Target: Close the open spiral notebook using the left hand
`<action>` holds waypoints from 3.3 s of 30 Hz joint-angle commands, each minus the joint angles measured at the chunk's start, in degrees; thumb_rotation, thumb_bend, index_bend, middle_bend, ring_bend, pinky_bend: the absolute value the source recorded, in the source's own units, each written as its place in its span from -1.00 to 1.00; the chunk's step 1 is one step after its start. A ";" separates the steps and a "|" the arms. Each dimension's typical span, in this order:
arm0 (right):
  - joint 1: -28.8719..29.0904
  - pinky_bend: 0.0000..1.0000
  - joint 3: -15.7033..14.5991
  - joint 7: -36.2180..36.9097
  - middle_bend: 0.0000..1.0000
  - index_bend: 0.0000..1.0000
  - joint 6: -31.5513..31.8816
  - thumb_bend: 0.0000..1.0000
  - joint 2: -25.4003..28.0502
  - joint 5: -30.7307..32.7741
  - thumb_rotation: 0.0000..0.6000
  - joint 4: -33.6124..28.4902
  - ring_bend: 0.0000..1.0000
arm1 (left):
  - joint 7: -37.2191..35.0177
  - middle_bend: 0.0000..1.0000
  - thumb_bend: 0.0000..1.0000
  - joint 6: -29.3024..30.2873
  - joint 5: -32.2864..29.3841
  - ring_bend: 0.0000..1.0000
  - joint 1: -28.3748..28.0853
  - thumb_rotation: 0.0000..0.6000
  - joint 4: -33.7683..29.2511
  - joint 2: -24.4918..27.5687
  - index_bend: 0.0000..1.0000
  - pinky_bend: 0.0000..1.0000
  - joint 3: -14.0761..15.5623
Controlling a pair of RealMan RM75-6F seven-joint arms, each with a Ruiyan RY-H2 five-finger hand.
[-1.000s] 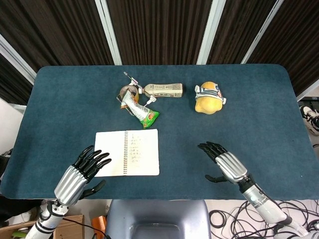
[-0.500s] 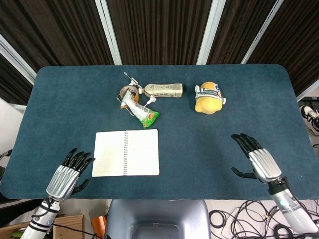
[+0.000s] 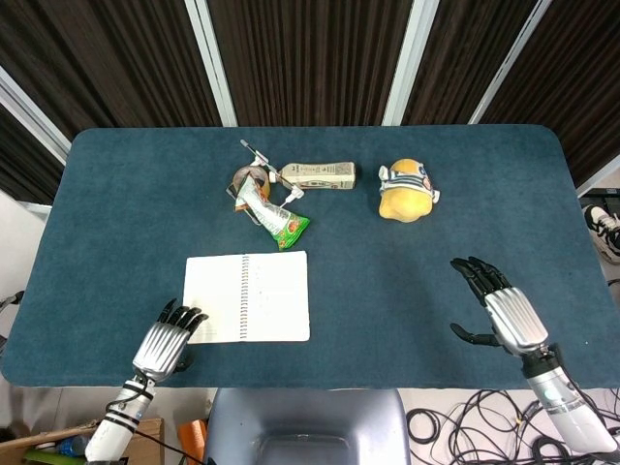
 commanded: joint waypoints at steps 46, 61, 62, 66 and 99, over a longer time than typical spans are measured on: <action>-0.98 -0.77 0.35 2.16 -0.85 -0.88 1.05 -0.68 0.21 -0.64 1.00 0.74 -0.96 | -26.09 -0.01 0.19 15.91 13.66 -0.12 -7.09 1.00 46.10 -20.21 0.22 -0.27 2.03; -1.59 -0.77 0.50 1.77 -0.85 -0.88 2.01 -0.68 0.99 -0.71 1.00 -0.32 -0.96 | -17.47 -0.11 0.11 32.38 28.31 -0.21 -14.26 1.00 60.76 -20.99 0.19 -0.36 8.70; -1.62 -0.77 0.49 1.69 -0.85 -0.88 2.00 -0.68 1.01 -0.70 1.00 -0.39 -0.96 | -16.69 -0.15 0.06 32.17 28.93 -0.26 -15.10 1.00 60.76 -20.89 0.15 -0.39 9.05; -1.68 -0.77 0.59 1.57 -0.85 -0.88 2.03 -0.68 1.09 -0.60 1.00 -0.63 -0.96 | -13.39 -0.35 -0.16 30.50 30.18 -0.42 -18.42 1.00 60.21 -21.34 -0.10 -0.47 9.36; -2.57 -0.77 0.27 0.99 -0.85 -0.87 0.94 -0.68 3.75 0.87 1.00 -0.93 -0.96 | -18.69 -0.52 -0.16 11.76 -1.94 -0.58 -6.77 1.00 0.94 5.62 -0.62 -0.70 -2.09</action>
